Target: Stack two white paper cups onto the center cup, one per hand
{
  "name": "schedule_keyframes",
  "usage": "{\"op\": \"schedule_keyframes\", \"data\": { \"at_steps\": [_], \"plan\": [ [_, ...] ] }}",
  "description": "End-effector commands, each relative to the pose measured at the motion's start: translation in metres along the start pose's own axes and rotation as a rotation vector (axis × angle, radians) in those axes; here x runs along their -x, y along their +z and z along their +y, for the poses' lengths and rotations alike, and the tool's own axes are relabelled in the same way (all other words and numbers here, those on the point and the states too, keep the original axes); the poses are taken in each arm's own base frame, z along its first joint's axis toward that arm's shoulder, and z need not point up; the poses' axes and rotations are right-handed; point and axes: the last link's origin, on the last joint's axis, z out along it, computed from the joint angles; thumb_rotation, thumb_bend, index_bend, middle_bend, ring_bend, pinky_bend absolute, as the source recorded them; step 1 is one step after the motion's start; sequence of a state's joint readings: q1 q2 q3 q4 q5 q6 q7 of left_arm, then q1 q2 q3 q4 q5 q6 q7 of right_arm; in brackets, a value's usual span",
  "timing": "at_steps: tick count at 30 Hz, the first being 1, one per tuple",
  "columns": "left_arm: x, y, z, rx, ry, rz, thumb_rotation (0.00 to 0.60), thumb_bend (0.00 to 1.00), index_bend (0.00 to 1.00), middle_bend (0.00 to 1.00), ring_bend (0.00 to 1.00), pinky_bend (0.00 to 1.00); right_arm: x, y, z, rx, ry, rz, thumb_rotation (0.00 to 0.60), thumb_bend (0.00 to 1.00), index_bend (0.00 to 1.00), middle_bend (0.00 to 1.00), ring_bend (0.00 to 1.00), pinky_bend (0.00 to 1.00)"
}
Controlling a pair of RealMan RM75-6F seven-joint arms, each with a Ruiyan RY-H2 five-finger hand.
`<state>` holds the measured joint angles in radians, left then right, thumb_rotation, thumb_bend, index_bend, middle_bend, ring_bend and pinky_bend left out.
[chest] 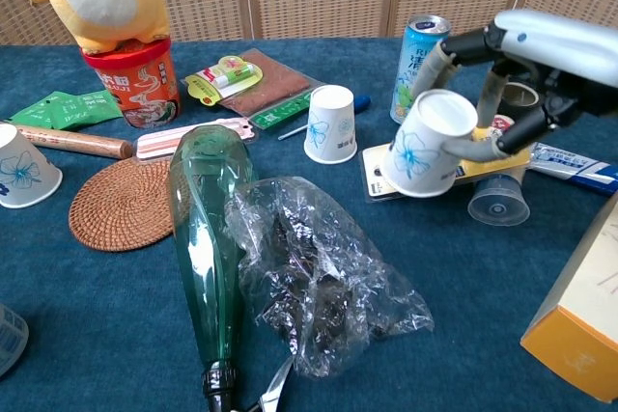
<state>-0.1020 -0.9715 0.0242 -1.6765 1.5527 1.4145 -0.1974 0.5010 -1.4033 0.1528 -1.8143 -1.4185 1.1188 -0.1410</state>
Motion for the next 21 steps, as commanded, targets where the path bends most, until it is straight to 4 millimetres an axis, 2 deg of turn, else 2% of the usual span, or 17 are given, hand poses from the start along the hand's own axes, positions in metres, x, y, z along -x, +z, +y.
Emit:
{"op": "schedule_keyframes", "data": {
  "at_steps": [1,13,21],
  "plan": [
    [0.000,0.000,0.000,0.001,0.000,-0.001,0.600,0.24,0.15,0.00,0.00,0.11,-0.006,0.008,-0.007,-0.008,0.006,0.008,0.600,0.39,0.41,0.40,0.18,0.49],
    [0.000,0.000,0.000,0.003,-0.003,-0.001,0.600,0.24,0.15,0.00,0.00,0.11,-0.012,0.056,-0.028,-0.027,0.020,0.014,0.600,0.41,0.41,0.40,0.18,0.50],
    [-0.001,-0.001,-0.001,0.002,-0.003,0.000,0.600,0.24,0.15,0.00,0.00,0.11,-0.004,0.087,-0.027,-0.007,0.003,0.003,0.600,0.41,0.41,0.40,0.18,0.50]
  ]
}}
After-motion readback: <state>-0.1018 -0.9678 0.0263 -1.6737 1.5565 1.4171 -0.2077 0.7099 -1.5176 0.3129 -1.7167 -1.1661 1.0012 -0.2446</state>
